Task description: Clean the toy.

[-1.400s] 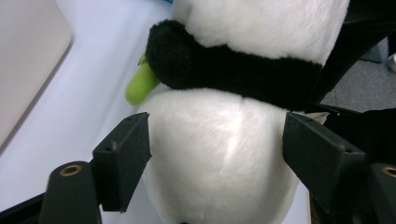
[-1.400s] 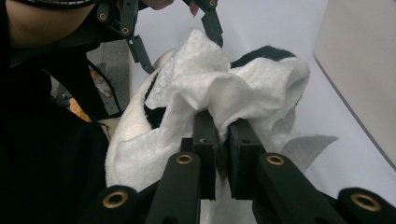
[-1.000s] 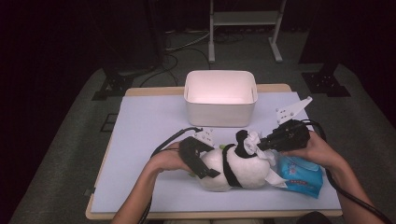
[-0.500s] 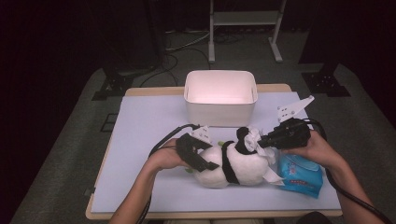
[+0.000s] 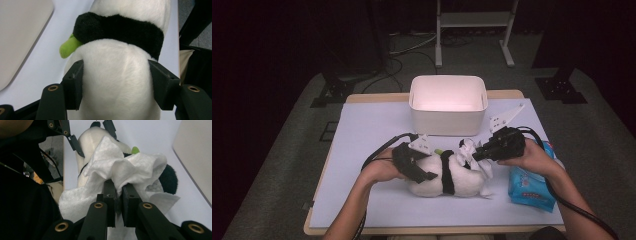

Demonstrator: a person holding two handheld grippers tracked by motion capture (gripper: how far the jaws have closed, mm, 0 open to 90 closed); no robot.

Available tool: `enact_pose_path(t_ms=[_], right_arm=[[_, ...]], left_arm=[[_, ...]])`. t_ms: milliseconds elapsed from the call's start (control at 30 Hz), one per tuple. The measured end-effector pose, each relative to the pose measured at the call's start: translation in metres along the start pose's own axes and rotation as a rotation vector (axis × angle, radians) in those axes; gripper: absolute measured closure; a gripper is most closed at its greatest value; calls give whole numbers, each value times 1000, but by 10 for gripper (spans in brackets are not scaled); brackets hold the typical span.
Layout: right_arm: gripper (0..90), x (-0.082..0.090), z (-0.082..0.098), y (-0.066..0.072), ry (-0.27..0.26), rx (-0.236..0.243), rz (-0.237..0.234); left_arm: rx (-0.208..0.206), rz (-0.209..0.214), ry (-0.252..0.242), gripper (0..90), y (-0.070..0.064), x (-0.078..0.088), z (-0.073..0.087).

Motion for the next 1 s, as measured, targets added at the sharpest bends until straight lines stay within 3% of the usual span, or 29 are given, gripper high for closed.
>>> enact_pose_path(t_ms=[200,400,600,800,1000], right_arm=[[824,1,5,-2,16,2,8],[823,4,15,-9,25,-30,24],[824,1,2,-7,24,6,30],[820,-8,-14,4,31,46,13],[821,-7,-4,4,40,42,4]], left_arm=[[8,8,-22,353,0,1,2],[9,12,-30,349,0,0,1],[0,13,-25,348,-2,-1,2],[10,25,-30,335,-3,-1,3],[29,48,-58,291,-2,1,0]])
Point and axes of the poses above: each handheld gripper's, and its own axes: x roughly backward along the jaws, z roughly out of its underside, y roughly to its left, the point moved 9 cm from there along -x, roughly forward along the jaws, and after that the axes turned 13 degrees about z, right-handed, at the moved point
